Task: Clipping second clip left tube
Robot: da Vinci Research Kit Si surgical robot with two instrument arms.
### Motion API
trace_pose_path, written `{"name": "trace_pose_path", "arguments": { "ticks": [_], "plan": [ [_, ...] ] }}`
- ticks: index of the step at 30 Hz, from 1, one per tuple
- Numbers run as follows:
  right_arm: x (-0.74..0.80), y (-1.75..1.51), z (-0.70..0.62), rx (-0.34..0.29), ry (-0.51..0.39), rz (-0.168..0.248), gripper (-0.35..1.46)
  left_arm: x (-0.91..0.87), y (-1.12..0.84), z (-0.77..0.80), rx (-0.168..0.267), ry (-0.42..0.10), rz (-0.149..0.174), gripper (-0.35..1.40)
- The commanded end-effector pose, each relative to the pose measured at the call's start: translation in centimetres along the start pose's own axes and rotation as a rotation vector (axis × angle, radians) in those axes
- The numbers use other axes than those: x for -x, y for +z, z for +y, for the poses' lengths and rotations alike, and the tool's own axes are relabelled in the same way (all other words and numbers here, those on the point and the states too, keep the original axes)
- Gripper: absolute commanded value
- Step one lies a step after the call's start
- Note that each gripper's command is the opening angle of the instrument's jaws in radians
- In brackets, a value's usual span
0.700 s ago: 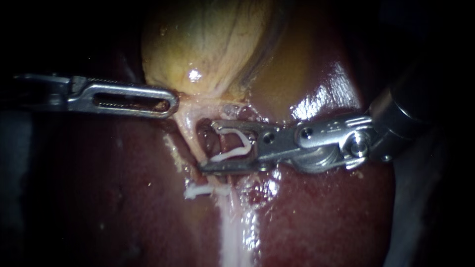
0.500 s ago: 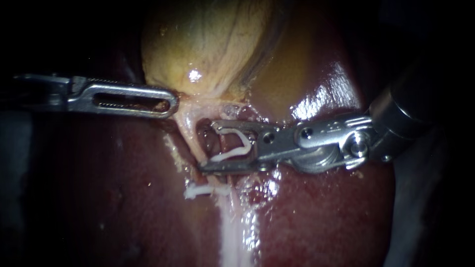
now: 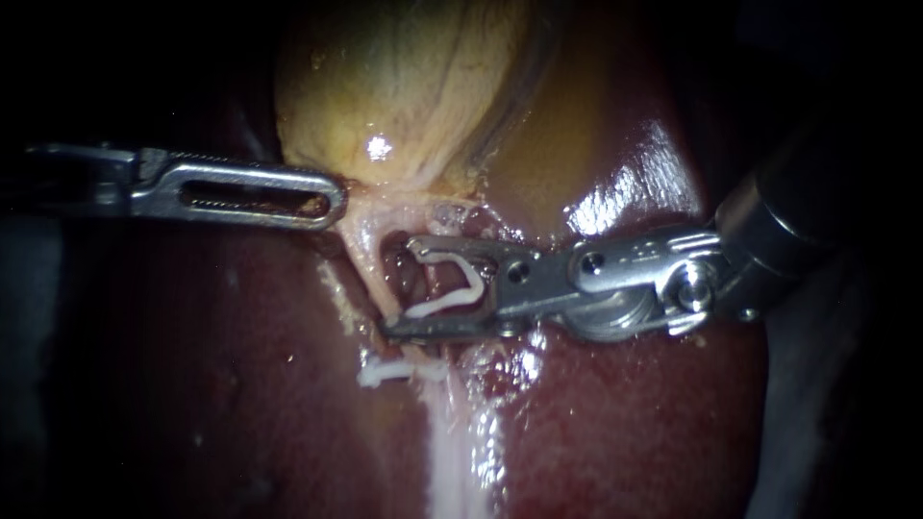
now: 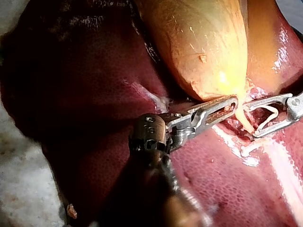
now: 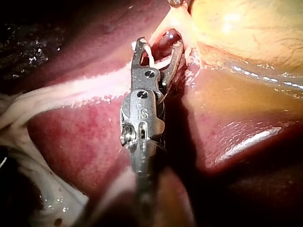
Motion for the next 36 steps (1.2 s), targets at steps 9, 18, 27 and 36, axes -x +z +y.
{"name": "trace_pose_path", "arguments": {
  "ticks": [9,18,27,36],
  "plan": [
    [-0.04,-0.03,-0.06,-0.040,0.006,0.005,0.49,0.00,0.00,0.00,0.000,0.000,0.000,-0.35],
    [-0.05,-0.02,-0.09,-0.050,0.011,0.009,0.49,0.00,0.00,0.00,0.000,0.000,0.000,-0.35],
    [-0.01,0.07,-0.13,-0.063,0.018,0.012,0.49,0.00,0.00,0.00,0.000,0.000,0.000,-0.35],
    [0.04,0.18,-0.20,-0.081,0.028,0.012,0.49,0.00,0.00,0.01,0.000,0.000,0.000,-0.35]
  ]
}}
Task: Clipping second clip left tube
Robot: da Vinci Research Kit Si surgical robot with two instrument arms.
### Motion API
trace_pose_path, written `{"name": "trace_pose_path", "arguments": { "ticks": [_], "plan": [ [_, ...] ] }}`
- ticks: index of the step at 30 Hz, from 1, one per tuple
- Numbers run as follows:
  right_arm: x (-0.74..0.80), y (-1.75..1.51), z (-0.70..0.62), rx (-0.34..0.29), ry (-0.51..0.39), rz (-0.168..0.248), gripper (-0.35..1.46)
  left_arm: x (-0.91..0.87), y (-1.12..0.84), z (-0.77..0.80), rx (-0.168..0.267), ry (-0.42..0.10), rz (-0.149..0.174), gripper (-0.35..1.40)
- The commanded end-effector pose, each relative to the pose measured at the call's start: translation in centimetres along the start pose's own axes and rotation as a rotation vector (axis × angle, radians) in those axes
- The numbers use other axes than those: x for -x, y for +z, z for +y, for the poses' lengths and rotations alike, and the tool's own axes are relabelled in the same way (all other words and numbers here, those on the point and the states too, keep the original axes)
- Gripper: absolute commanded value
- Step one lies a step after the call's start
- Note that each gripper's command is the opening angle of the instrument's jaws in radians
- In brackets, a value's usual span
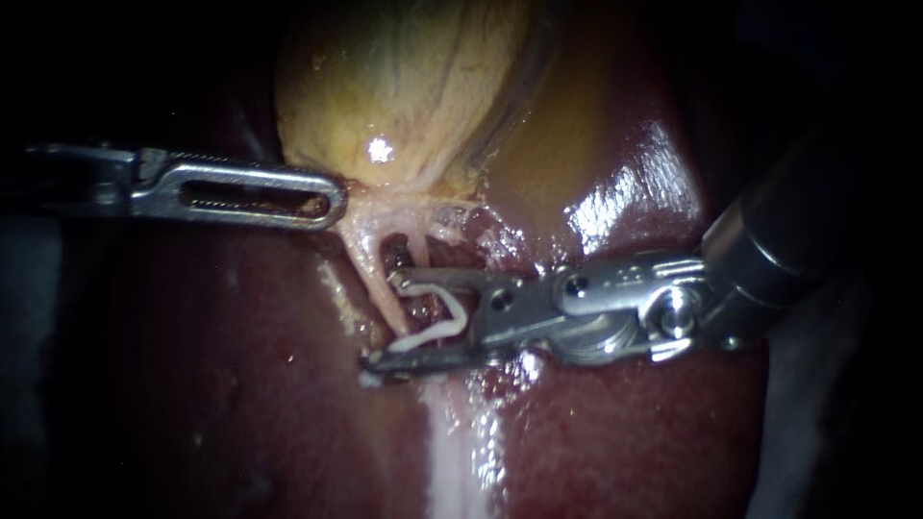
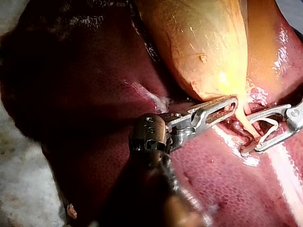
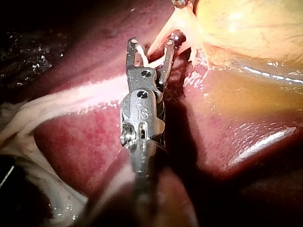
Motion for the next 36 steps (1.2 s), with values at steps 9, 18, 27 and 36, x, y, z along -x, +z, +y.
{"name": "trace_pose_path", "arguments": {
  "ticks": [9,18,27,36],
  "plan": [
    [0.00,0.01,-0.01,-0.051,0.071,0.024,0.49,0.00,0.00,0.00,0.000,0.000,0.000,-0.35],
    [0.07,0.05,-0.06,-0.110,0.149,0.025,0.49,0.00,0.00,0.01,0.000,0.000,0.000,-0.35],
    [0.14,0.20,-0.10,-0.153,0.182,0.019,0.48,0.00,0.01,0.01,0.000,0.000,0.001,-0.35],
    [0.15,0.27,-0.11,-0.166,0.206,0.033,0.46,0.00,0.01,0.01,-0.001,0.000,0.001,-0.35]
  ]
}}
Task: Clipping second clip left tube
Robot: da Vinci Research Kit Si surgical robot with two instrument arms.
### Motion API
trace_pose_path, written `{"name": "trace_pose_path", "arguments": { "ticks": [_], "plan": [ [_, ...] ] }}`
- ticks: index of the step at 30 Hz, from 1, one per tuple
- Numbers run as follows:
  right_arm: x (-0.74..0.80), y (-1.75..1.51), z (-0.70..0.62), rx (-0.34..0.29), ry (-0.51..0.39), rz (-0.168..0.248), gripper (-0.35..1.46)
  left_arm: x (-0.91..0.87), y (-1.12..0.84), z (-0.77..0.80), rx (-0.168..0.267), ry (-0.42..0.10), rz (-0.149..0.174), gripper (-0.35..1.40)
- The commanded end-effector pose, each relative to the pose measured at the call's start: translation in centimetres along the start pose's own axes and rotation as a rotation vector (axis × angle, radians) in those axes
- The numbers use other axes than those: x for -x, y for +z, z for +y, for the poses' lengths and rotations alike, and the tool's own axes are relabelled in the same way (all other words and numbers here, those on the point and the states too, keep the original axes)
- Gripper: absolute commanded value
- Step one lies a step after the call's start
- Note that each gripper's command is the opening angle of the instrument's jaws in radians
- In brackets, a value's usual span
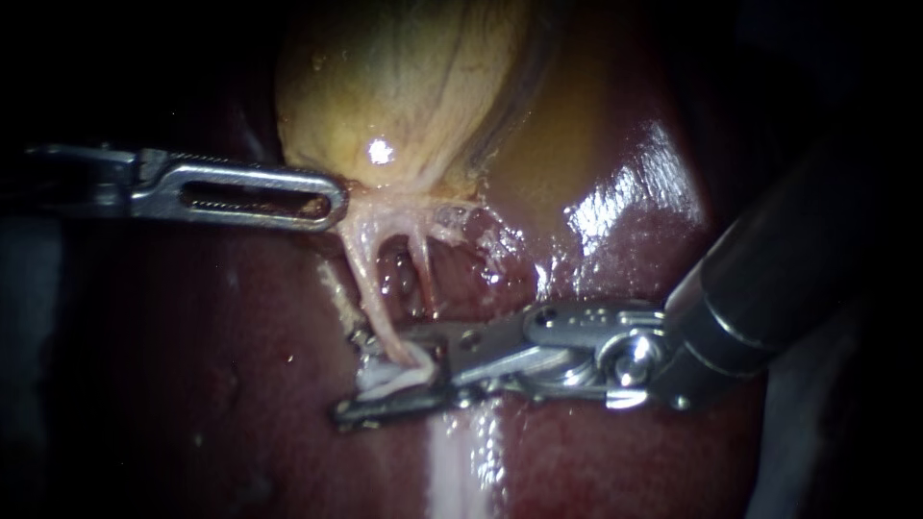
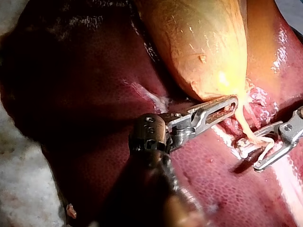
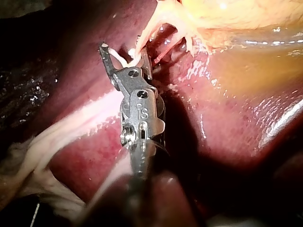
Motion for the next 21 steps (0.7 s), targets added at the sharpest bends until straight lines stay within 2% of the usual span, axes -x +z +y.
{"name": "trace_pose_path", "arguments": {
  "ticks": [1,8,10,11,15,17,21],
  "plan": [
    [0.00,0.00,0.00,0.000,0.000,0.000,0.46,0.00,0.00,0.00,0.000,0.000,0.000,-0.35],
    [0.06,0.00,-0.01,-0.022,0.025,-0.007,0.38,0.00,0.00,0.00,0.000,0.000,0.000,-0.35],
    [0.05,0.00,-0.02,-0.034,0.021,-0.008,0.25,0.00,0.00,0.00,0.000,0.000,0.000,-0.35],
    [0.05,-0.02,-0.03,-0.053,0.030,-0.014,0.03,0.00,0.00,0.00,0.000,0.000,0.000,-0.35],
    [0.03,0.00,-0.03,-0.079,0.022,-0.014,-0.17,0.00,0.00,0.00,0.000,0.000,0.000,-0.35],
    [0.03,0.01,-0.02,-0.085,0.038,-0.013,-0.35,0.00,0.00,0.00,0.000,0.000,0.000,-0.35],
    [0.04,0.00,0.03,-0.086,0.066,-0.013,-0.35,0.00,0.00,0.00,0.000,0.000,0.000,-0.35]
  ]
}}
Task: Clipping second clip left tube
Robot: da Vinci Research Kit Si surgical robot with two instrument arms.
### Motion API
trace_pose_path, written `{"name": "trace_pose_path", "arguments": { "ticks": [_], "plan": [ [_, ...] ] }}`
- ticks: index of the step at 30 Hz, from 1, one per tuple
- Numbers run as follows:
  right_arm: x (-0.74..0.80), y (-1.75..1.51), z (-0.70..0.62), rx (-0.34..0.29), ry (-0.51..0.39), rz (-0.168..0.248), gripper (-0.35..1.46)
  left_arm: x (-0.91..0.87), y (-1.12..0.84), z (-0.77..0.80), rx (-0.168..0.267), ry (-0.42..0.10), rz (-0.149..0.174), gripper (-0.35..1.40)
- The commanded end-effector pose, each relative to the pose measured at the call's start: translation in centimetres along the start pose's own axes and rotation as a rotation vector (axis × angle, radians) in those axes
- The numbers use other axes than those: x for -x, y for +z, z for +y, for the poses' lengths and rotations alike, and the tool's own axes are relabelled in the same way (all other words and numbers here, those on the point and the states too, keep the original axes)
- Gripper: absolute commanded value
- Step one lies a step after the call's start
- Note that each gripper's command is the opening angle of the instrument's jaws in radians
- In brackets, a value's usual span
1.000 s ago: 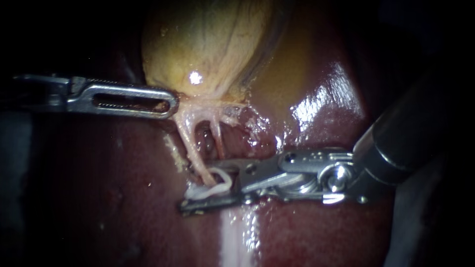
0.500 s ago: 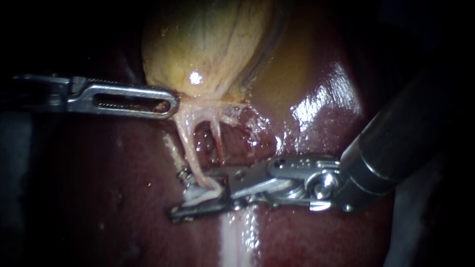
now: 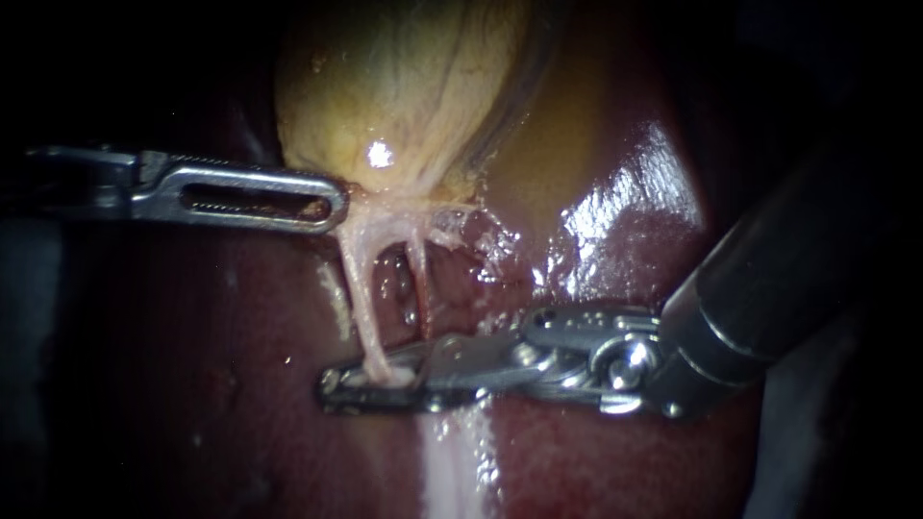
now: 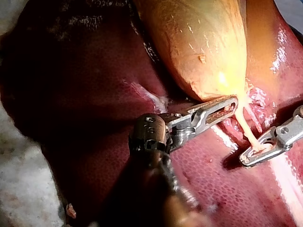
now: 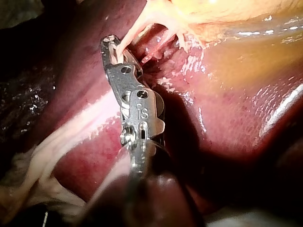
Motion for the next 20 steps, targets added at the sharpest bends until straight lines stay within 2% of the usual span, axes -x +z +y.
{"name": "trace_pose_path", "arguments": {
  "ticks": [1,9,20],
  "plan": [
    [0.01,-0.01,0.02,-0.003,0.005,-0.002,-0.35,0.00,0.00,0.00,0.000,0.000,0.000,-0.35],
    [0.07,-0.01,0.04,-0.013,-0.003,-0.004,-0.35,0.00,0.00,-0.01,0.001,0.000,-0.001,-0.35],
    [0.07,-0.01,0.04,-0.018,-0.004,-0.007,-0.35,0.00,0.00,-0.01,0.001,0.000,-0.001,-0.35]
  ]
}}
